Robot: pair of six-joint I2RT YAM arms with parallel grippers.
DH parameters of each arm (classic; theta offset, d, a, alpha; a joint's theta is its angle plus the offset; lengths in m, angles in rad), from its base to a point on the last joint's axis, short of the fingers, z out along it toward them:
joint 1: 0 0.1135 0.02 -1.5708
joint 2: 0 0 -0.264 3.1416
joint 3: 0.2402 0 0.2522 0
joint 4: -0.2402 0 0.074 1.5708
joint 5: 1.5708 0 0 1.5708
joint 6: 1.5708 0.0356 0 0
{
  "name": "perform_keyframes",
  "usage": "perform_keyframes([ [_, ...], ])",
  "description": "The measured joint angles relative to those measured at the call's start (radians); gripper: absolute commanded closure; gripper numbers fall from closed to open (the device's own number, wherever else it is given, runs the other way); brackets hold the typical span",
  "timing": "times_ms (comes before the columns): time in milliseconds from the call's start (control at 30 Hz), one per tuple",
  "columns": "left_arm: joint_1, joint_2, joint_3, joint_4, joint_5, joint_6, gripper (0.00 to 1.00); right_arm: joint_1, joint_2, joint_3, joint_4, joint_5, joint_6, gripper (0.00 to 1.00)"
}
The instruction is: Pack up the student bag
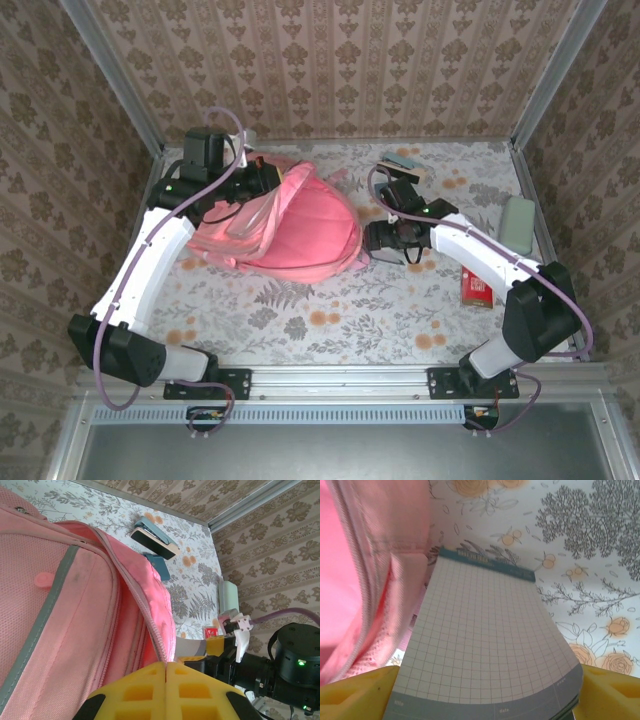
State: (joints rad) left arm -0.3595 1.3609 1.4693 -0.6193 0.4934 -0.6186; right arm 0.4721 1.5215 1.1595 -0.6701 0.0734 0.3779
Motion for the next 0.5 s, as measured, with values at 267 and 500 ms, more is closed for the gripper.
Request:
perform_keyframes([
  [267,0.001,0.0,0.0,0.0,0.0,-0.007,1.0,0.002,-0.02,-0.153,0.023,-0.018,0.045,0.15],
  [500,0.001,0.0,-0.011,0.001,0.0,-0.01,1.0,0.004,-0.026,-0.208,0.053,-0.037,0.07,0.1],
])
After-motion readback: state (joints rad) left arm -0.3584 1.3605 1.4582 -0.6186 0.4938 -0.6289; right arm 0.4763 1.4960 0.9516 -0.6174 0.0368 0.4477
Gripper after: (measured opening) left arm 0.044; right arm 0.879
